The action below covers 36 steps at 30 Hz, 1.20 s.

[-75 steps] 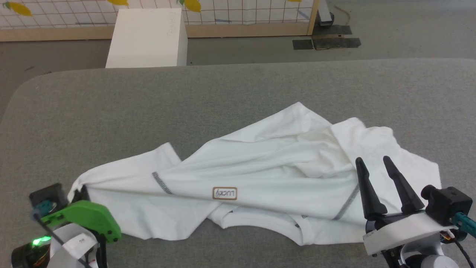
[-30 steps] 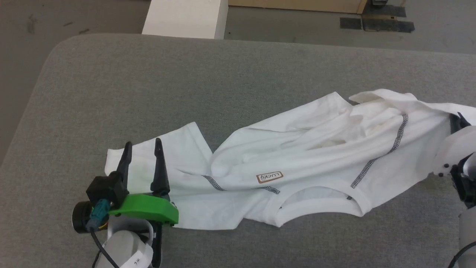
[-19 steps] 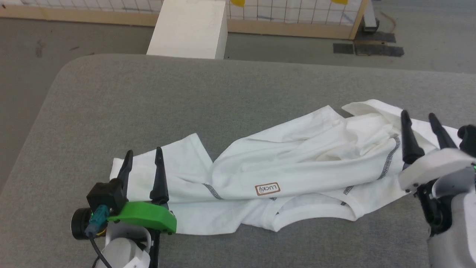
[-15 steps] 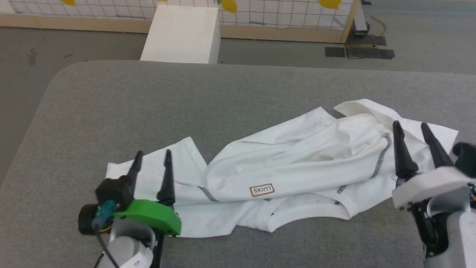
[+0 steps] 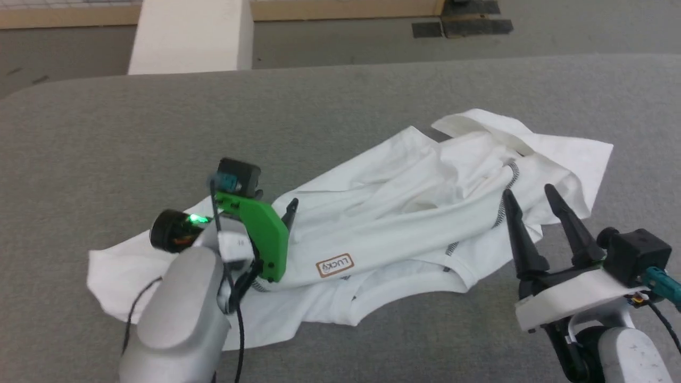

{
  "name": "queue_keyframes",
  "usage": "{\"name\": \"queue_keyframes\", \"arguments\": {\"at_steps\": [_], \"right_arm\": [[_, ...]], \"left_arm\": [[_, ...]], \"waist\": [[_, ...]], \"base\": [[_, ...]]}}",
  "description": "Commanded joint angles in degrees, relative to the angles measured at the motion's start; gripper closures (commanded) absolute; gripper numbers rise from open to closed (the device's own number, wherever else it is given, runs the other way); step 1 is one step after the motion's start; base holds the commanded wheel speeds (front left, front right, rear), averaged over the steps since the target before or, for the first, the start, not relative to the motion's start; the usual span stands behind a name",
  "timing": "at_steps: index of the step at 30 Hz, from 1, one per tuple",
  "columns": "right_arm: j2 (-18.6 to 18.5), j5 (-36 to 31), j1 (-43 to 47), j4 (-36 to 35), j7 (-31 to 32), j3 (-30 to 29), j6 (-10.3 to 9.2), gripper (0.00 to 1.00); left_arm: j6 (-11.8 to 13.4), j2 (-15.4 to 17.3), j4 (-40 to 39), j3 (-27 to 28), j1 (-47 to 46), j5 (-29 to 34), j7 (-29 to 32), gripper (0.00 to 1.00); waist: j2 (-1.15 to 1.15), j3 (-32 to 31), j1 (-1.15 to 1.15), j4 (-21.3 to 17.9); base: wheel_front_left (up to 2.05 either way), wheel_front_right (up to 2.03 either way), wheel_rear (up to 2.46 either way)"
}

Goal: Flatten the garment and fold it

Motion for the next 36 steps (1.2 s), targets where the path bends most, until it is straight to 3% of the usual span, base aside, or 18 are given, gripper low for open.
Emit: {"name": "queue_keyframes", "arguments": {"at_steps": [1, 6, 7, 8, 11, 18, 23, 24, 25, 26, 32, 34, 35, 36], "right_arm": [[0.22, 0.2, -0.56, -0.31, -0.4, 0.7, -0.08, 0.0], [0.37, 0.73, -1.86, 0.12, -1.35, 2.01, -0.08, 0.0], [0.4, 0.71, -1.93, 0.12, -1.56, 2.1, -0.08, 0.0], [0.48, 0.73, -2.01, 0.13, -1.81, 2.19, -0.08, 0.0], [0.63, 1.09, -2.28, 0.6, -2.32, 2.4, -0.08, 0.0], [0.93, 2.0, -3.96, 1.93, -3.89, 4.22, -0.08, 0.0], [1.19, 2.57, -4.66, 3.6, -5.08, 5.48, -0.08, 0.0], [1.23, 2.65, -4.87, 4.01, -5.31, 5.67, -0.08, 0.0], [1.26, 2.72, -5.04, 4.34, -5.47, 5.79, -0.08, 0.0], [1.29, 2.79, -5.19, 4.73, -5.63, 5.86, -0.08, 0.0], [1.25, 2.12, -4.57, 5.45, -5.91, 4.18, -0.08, 0.0], [1.05, 1.71, -3.86, 5.18, -5.62, 3.33, -0.08, 0.0], [0.89, 1.28, -2.32, 4.4, -4.82, 1.93, -0.08, 0.0], [0.83, 1.14, -1.77, 4.19, -4.5, 1.56, -0.08, 0.0]], "left_arm": [[-0.42, 0.76, 1.5, -0.54, -2.26, -0.42, 3.21, 0.0], [-0.66, 2.77, 6.23, -3.5, -5.51, -0.44, 19.83, 0.02], [-0.78, 3.11, 6.32, -4.06, -5.7, -0.82, 22.32, 0.63], [-0.91, 3.72, 5.87, -4.52, -5.94, -1.29, 24.42, 1.0], [-1.11, 6.34, 2.7, -5.22, -7.79, -0.64, 23.02, 1.0], [-1.24, 14.61, -0.25, -4.14, -16.22, 4.65, 10.57, 1.0], [-0.61, 17.41, 2.18, -2.9, -20.49, 5.9, 5.17, 1.0], [0.17, 17.31, 2.8, -2.1, -20.89, 5.62, 3.51, 0.86], [0.8, 17.12, 3.34, -1.33, -21.05, 5.19, 2.0, 0.39], [1.63, 16.8, 3.87, -0.36, -21.03, 4.59, -0.03, 0.0], [6.35, 13.8, 2.1, 3.06, -16.31, 2.48, -13.22, 0.0], [8.5, 11.62, 0.07, 5.08, -13.05, 0.45, -17.68, 0.0], [11.38, 8.76, -4.33, 6.61, -6.41, -1.33, -22.37, 0.0], [11.95, 8.12, -5.69, 6.4, -4.23, -1.38, -23.12, 0.0]], "waist": [[0.0, 3.38, 0.0, -3.59], [0.0, 5.34, 0.0, -6.64], [0.0, 5.56, 0.0, -7.08], [0.0, 5.9, 0.0, -7.72], [0.0, 6.94, 0.0, -9.04], [0.0, 10.0, 0.0, -12.58], [0.0, 11.18, 0.0, -13.93], [0.0, 11.23, 0.0, -14.04], [0.0, 11.2, 0.0, -14.11], [0.0, 11.06, 0.0, -14.08], [0.0, 8.38, 0.0, -11.17], [0.0, 6.98, 0.0, -9.41], [0.0, 4.59, 0.0, -6.32], [0.0, 3.77, 0.0, -5.35]], "base": [[0.0, 0.0, 0.0], [0.0, 0.0, 0.0], [0.0, 0.0, 0.0], [0.0, 0.0, 0.0], [0.0, 0.0, 0.0], [0.0, 0.0, 0.0], [0.0, 0.0, 0.0], [0.0, 0.0, 0.0], [0.0, 0.0, 0.0], [0.0, 0.0, 0.0], [0.0, 0.0, 0.0], [0.0, 0.0, 0.0], [0.0, 0.0, 0.0], [0.0, 0.0, 0.0]]}}
